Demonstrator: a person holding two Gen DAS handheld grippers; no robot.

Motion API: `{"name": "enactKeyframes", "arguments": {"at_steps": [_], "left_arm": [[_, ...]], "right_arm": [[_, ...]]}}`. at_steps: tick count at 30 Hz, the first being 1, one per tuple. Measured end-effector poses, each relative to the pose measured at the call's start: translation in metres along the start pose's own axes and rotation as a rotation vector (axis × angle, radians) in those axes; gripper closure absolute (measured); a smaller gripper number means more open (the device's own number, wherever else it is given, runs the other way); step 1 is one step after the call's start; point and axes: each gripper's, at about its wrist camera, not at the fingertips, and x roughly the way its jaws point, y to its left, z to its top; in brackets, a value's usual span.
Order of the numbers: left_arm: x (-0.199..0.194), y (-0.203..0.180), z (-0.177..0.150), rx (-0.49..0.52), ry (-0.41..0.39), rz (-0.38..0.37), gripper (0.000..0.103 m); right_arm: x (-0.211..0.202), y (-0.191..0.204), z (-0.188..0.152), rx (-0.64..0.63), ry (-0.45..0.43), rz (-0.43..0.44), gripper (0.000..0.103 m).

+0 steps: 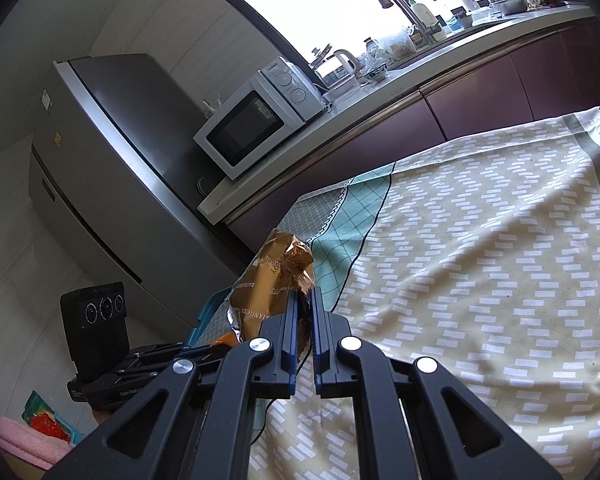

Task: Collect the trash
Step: 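Carry the orange peel and gold wrapper in both tools over the teal bin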

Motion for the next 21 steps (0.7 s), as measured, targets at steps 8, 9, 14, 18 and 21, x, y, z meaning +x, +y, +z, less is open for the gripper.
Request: {"name": "enactKeyframes", "arguments": {"at_steps": [8,9,14,18,21], "left_arm": [[-0.014,0.015,-0.001,-0.018,-0.026,0.031,0.097],[-0.016,0.017,-0.001,-0.021,-0.029,0.034,0.097],[-0.023,0.025,-0.002,-0.029,-0.039,0.049,0.097],[-0.029,0.031,-0.004,-0.035,-0.046,0.062,0.097],[-0.032,0.033,-0.004,-0.039,-0.052,0.073,0.097]], "right_arm": [[0.011,0.009,-0.002,-0.015,0.018,0.025,0.098],[0.013,0.01,-0.002,-0.017,0.02,0.027,0.098],[0.021,0.018,-0.002,-0.022,0.032,0.042,0.098],[0.029,0.024,-0.001,-0.028,0.038,0.053,0.098],[0.033,0.028,-0.001,-0.034,0.044,0.062,0.098]]}}
